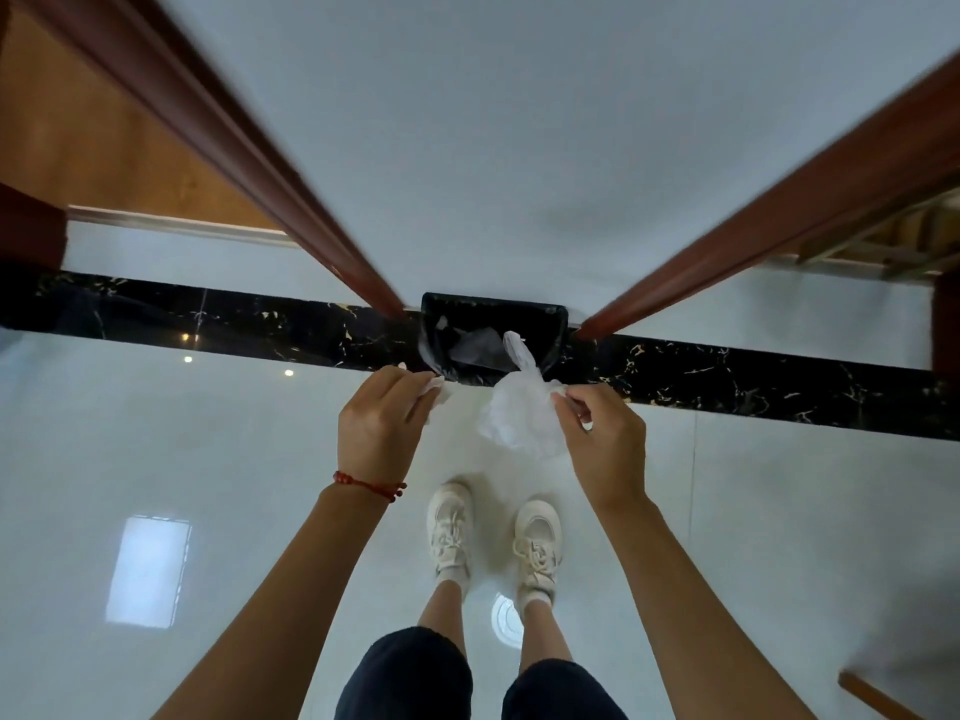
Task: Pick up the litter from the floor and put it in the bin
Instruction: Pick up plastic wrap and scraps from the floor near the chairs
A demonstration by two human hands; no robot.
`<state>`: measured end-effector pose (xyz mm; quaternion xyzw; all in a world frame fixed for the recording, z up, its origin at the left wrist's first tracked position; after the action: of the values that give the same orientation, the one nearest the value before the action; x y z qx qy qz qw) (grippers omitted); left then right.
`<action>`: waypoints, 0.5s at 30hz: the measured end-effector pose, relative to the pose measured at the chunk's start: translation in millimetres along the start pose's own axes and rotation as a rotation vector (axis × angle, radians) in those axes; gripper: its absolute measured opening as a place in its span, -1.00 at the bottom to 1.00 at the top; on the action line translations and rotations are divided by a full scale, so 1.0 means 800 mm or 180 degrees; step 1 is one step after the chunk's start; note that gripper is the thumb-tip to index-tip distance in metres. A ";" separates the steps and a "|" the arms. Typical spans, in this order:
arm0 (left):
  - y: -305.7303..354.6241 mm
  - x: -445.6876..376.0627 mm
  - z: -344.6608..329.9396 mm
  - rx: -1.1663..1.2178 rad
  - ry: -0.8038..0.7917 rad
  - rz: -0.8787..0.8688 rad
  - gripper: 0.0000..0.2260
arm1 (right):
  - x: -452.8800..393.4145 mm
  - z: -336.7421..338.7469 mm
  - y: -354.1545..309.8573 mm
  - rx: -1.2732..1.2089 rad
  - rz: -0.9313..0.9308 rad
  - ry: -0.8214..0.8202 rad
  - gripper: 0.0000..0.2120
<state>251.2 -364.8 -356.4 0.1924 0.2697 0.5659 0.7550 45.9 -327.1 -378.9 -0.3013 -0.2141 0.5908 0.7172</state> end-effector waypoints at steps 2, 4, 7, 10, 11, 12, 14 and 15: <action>-0.026 0.002 -0.019 -0.0004 -0.0085 0.0028 -0.89 | -0.015 -0.033 0.015 0.0015 -0.0032 -0.0037 -0.93; -0.047 0.005 -0.034 0.0009 -0.0162 0.0050 -0.88 | -0.029 -0.061 0.028 0.0034 -0.0046 -0.0050 -0.93; -0.073 0.009 -0.052 0.0027 -0.0252 0.0112 -0.90 | -0.053 -0.097 0.043 0.0011 -0.0084 -0.0071 -0.91; -0.092 0.011 -0.064 0.0023 -0.0283 0.0167 -0.90 | -0.077 -0.125 0.053 -0.0012 -0.0113 -0.0063 -0.89; -0.097 0.010 -0.068 0.0032 -0.0293 0.0200 -0.90 | -0.084 -0.132 0.056 -0.0016 -0.0119 -0.0043 -0.89; -0.101 0.009 -0.071 0.0036 -0.0297 0.0226 -0.91 | -0.090 -0.138 0.059 -0.0010 -0.0117 -0.0020 -0.89; -0.105 0.006 -0.078 0.0017 -0.0296 0.0226 -0.90 | -0.099 -0.147 0.065 0.0018 -0.0113 0.0005 -0.88; -0.105 0.004 -0.082 0.0012 -0.0298 0.0207 -0.89 | -0.102 -0.151 0.069 0.0023 -0.0118 -0.0002 -0.88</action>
<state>274.0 -387.0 -458.2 0.2287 0.2288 0.5801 0.7476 69.3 -421.8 -500.2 -0.2945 -0.2178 0.5782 0.7290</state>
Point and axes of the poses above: each hand's wrist, its own x-axis away from the middle knuckle, its own z-axis out of the back of the hand, y = z × x, the point moved 8 cm from there along -x, towards the middle knuckle, and after that the axes turned 2 degrees about x, right-handed, at the moved point
